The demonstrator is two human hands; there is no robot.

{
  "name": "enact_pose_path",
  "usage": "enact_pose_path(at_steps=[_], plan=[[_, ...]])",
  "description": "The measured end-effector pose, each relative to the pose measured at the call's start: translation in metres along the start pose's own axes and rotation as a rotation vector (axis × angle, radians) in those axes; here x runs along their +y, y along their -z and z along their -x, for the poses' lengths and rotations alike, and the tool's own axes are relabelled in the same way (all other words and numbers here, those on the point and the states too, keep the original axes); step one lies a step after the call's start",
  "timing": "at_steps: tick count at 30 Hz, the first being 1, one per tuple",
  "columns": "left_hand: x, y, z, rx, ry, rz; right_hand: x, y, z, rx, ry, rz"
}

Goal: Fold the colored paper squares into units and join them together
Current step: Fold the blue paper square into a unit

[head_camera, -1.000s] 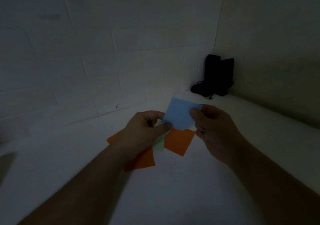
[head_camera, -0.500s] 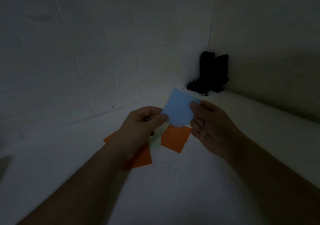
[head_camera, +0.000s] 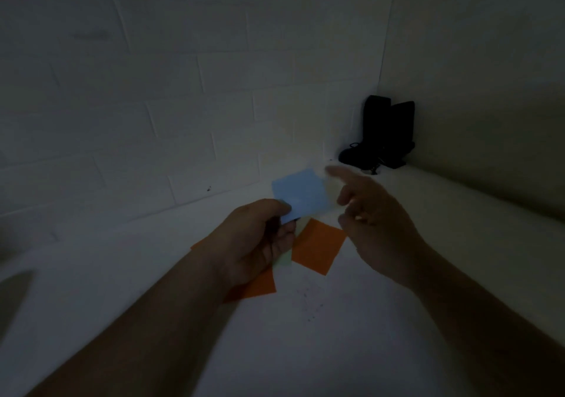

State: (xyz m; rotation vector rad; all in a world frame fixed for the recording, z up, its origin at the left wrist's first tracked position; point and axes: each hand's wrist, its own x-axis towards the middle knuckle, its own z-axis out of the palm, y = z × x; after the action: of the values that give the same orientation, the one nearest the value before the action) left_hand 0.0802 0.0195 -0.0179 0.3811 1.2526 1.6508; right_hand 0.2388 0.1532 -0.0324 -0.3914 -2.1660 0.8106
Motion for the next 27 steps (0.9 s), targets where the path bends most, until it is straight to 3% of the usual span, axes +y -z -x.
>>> enact_pose_path(at_steps=[2, 7, 11, 15, 18, 20, 23, 27], plan=[[-0.001, 0.0, 0.0, -0.026, 0.018, 0.016, 0.004, -0.007, 0.003, -0.077, 0.134, 0.263], [-0.005, -0.004, 0.004, -0.131, 0.029, -0.087, 0.004, -0.014, 0.004, -0.012, 0.132, 0.187], [-0.007, -0.006, 0.004, -0.107, -0.052, -0.179, -0.001, -0.012, 0.004, 0.027, -0.048, -0.039], [-0.008, -0.003, 0.002, -0.111, -0.105, -0.222, -0.017, -0.008, 0.003, 0.075, -0.129, -0.429], [-0.008, -0.003, 0.002, -0.128, -0.106, -0.202, -0.018, -0.005, 0.002, 0.108, -0.105, -0.379], [-0.008, -0.007, 0.005, -0.137, -0.086, -0.16, -0.018, -0.003, 0.0, 0.093, -0.22, -0.551], [-0.006, -0.007, 0.007, -0.192, -0.01, -0.034, -0.019, -0.004, -0.002, 0.017, -0.53, -0.828], [-0.005, -0.006, 0.013, -0.309, 0.033, -0.097, -0.018, -0.019, 0.006, -0.29, -0.577, -0.645]])
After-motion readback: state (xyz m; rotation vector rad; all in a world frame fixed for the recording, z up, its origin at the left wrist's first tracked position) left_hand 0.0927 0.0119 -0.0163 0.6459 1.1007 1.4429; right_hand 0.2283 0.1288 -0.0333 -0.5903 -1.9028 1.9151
